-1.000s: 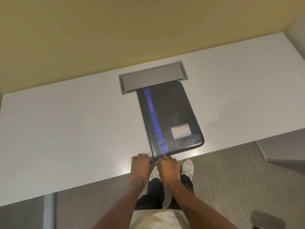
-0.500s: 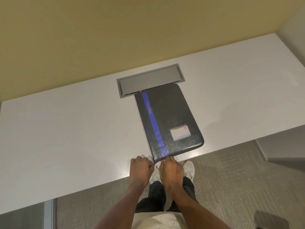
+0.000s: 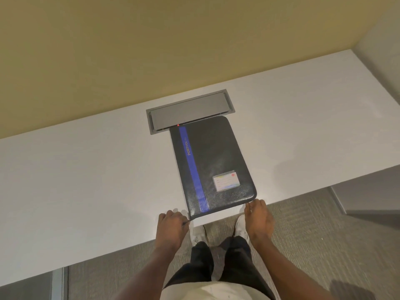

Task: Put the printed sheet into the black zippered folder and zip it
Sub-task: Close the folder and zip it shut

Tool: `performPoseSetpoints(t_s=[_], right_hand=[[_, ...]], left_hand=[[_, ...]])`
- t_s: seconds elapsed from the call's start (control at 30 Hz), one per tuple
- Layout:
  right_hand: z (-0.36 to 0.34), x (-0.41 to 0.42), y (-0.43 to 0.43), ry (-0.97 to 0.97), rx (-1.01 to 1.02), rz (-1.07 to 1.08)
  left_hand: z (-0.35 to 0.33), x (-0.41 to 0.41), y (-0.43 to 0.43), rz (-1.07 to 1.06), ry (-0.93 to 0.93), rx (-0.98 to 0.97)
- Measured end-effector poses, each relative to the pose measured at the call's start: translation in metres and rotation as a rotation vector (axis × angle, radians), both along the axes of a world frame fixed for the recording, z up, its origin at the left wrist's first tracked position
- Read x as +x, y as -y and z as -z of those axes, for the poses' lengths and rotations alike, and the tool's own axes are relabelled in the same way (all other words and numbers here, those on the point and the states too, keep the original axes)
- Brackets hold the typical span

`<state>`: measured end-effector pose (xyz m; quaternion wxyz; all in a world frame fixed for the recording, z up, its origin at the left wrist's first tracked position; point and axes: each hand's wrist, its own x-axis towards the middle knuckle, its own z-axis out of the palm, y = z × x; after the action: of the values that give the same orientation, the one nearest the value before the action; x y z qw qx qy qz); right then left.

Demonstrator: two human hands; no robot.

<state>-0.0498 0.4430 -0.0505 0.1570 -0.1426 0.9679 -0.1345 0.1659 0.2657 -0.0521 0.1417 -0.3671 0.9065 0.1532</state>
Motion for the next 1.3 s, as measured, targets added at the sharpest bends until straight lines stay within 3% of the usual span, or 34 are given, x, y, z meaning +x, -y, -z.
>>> performPoseSetpoints(t_s=[0.17, 0.27, 0.43, 0.6, 0.83, 1.3], right_hand=[[-0.009, -0.024, -0.012, 0.055, 0.006, -0.033], [-0.015, -0.032, -0.014, 0.093, 0.004, -0.092], [-0.017, -0.043, -0.017, 0.151, -0.018, -0.141], [-0.013, -0.054, -0.019, 0.163, 0.008, -0.257], [-0.002, -0.07, -0.025, 0.18, 0.045, -0.398], [-0.004, -0.139, -0.015, 0.04, 0.083, -0.637]], left_hand=[[-0.001, -0.007, -0.001, -0.012, -0.129, -0.134], [-0.005, -0.05, -0.01, 0.049, -0.171, -0.091], [-0.001, -0.139, -0.039, 0.25, -0.043, 0.008], [0.004, -0.183, -0.05, 0.267, 0.045, 0.001], [0.01, -0.19, -0.047, 0.272, 0.156, 0.049], [-0.002, -0.185, -0.063, 0.238, 0.196, 0.101]])
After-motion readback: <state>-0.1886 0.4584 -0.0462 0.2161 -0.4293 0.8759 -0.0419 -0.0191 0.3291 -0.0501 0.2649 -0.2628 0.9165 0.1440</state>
